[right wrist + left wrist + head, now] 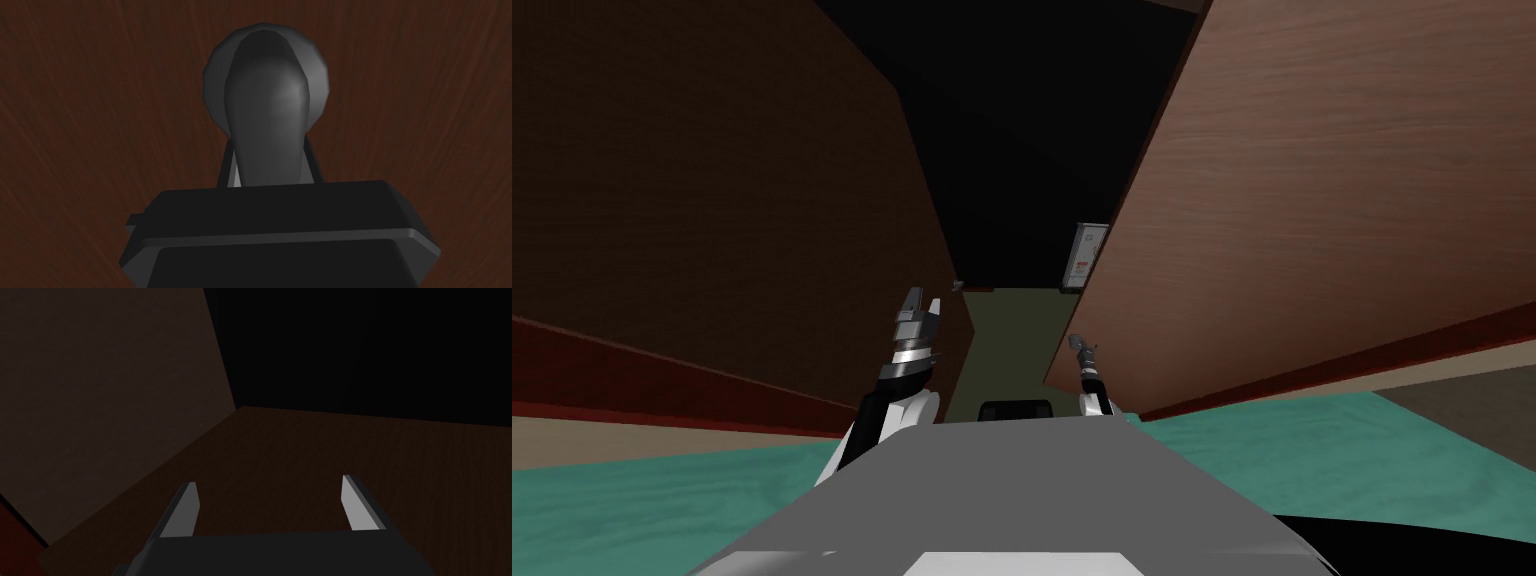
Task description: Push the door open
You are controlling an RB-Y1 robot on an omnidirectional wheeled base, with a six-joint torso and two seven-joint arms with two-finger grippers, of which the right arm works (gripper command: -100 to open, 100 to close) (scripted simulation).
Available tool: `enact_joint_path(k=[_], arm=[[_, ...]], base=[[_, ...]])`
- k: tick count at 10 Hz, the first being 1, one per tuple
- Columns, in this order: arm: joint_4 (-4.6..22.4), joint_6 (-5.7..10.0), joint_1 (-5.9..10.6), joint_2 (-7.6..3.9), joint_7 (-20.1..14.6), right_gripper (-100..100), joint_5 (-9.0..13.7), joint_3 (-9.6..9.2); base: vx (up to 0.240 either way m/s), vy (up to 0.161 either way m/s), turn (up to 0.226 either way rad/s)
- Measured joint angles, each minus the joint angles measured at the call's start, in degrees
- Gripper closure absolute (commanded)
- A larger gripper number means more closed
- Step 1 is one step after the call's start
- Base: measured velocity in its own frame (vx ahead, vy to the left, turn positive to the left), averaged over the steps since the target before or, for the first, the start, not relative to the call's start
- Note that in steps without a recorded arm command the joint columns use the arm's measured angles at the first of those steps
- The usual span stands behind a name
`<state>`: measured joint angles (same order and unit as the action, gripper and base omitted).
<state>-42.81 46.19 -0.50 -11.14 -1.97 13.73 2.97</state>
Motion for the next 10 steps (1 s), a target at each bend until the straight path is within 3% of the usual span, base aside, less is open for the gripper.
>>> enact_joint_path(k=[1,3,5,8,10], arm=[[0.26,0.13,0.03,-0.06,0.15,100,0.33,0.74],[-2.05,-1.73,-1.34,0.47,1.31,100,1.03,2.40],[0.36,-1.26,0.22,0.24,1.60,100,1.71,3.93],[-0.84,-2.09,-0.49,0.37,2.64,100,2.62,6.14],[0.63,-1.42,0.02,0.11,2.84,100,3.15,7.41]], base=[[0.170,0.080,-0.079],[0.197,0.042,-0.067],[0.194,0.056,-0.068],[0.212,0.057,-0.058],[0.191,0.038,-0.053]])
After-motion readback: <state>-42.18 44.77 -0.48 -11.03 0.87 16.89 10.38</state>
